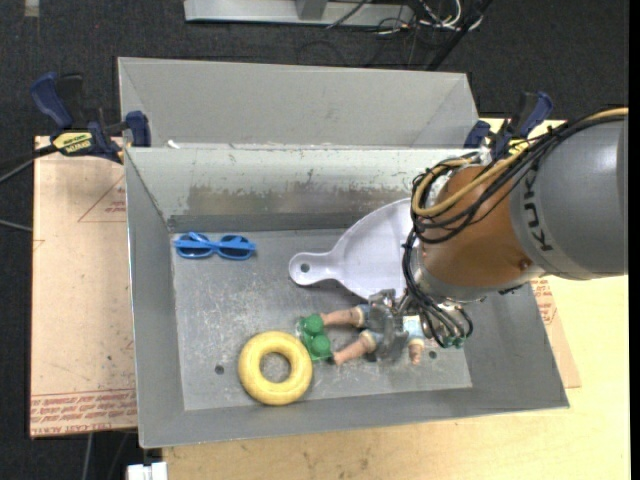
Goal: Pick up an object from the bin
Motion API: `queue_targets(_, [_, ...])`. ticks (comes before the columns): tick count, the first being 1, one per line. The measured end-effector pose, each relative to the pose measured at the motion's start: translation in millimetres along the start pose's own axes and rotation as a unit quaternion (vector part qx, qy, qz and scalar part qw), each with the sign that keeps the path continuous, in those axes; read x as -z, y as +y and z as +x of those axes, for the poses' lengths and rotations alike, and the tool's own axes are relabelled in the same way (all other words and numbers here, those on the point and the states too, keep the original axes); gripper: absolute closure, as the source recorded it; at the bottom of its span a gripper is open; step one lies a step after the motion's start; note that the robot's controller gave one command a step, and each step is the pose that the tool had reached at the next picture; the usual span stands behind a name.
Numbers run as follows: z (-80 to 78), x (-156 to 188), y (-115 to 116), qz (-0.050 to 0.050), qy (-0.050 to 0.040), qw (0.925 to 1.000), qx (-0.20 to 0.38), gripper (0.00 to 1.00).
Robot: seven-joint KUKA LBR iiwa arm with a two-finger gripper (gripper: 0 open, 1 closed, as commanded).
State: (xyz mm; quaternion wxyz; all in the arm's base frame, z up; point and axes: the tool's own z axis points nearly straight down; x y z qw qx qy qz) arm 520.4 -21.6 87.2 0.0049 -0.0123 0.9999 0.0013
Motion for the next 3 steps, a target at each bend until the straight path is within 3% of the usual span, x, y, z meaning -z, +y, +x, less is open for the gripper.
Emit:
queue_targets(1, [10.0, 42.7, 1.2, 0.0, 0.0063, 1.0, -0.001, 1.0])
queue_targets(2, [3.4, 111.2, -7.2, 0.0, 0.0028, 1.0, 0.006, 1.0])
queue_targets(3, [4.7, 162.0, -9.3, -0.001, 0.0052, 0.9997, -0.024, 1.0])
